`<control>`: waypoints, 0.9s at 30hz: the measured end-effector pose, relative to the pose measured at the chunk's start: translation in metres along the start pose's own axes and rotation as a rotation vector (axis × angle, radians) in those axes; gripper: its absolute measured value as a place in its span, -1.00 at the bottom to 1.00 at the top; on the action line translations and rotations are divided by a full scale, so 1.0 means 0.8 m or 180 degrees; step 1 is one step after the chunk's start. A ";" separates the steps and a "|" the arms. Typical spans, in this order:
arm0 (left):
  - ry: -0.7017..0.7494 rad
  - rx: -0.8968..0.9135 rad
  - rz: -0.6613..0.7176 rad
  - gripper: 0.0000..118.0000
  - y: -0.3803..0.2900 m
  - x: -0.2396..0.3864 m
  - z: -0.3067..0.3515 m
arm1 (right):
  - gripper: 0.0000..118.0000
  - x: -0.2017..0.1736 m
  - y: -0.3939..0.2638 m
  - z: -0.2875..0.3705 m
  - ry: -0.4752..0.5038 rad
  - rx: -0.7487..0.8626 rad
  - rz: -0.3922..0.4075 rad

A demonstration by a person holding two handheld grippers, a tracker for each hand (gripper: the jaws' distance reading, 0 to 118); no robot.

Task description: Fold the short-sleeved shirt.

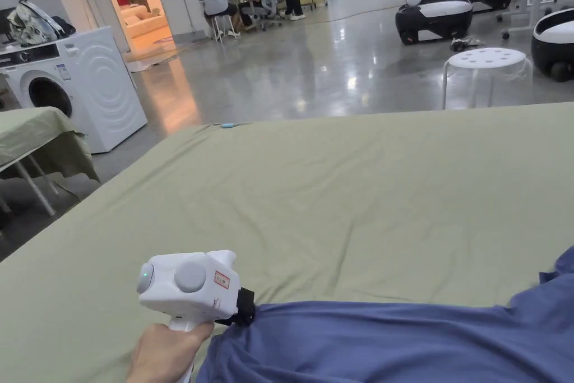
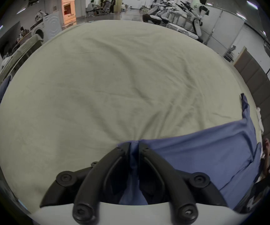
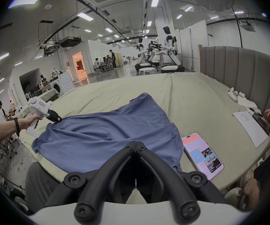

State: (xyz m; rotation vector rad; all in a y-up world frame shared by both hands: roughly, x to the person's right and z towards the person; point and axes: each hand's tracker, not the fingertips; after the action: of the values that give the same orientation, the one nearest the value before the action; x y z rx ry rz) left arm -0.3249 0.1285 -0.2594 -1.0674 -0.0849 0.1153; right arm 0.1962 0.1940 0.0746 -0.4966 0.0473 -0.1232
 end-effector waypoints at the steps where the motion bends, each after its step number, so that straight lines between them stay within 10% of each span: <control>1: 0.0239 0.0028 -0.0184 -0.84 -0.003 0.010 -0.005 | -1.00 0.002 0.005 -0.006 0.0016 -0.0030 -0.0005; 7: 0.0296 -0.0100 -0.0162 -0.84 0.003 0.014 -0.013 | -0.61 0.029 0.085 -0.074 0.0202 -0.0027 0.0019; 12: 0.0220 -0.0133 0.0027 -0.85 0.007 0.002 -0.011 | -0.26 0.079 0.163 -0.226 0.0267 -0.0990 -0.0215; 20: 0.0072 -0.0103 0.0183 -0.85 0.004 -0.010 -0.011 | -0.32 0.118 0.144 -0.402 -0.0426 -0.2115 -0.0072; 23: 0.0042 -0.0115 0.0168 -0.85 0.003 -0.010 -0.010 | -0.96 0.112 0.134 -0.390 -0.0259 -0.1848 0.0092; 27: 0.0132 0.0064 -0.0007 -0.88 0.005 -0.013 -0.012 | -0.96 0.094 0.133 -0.377 -0.0359 -0.1839 0.0286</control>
State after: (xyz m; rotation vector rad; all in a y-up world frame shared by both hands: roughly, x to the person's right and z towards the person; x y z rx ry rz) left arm -0.3342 0.1208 -0.2677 -1.0490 -0.0473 0.0919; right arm 0.2591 0.1348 -0.2425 -1.0760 -0.0065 0.0104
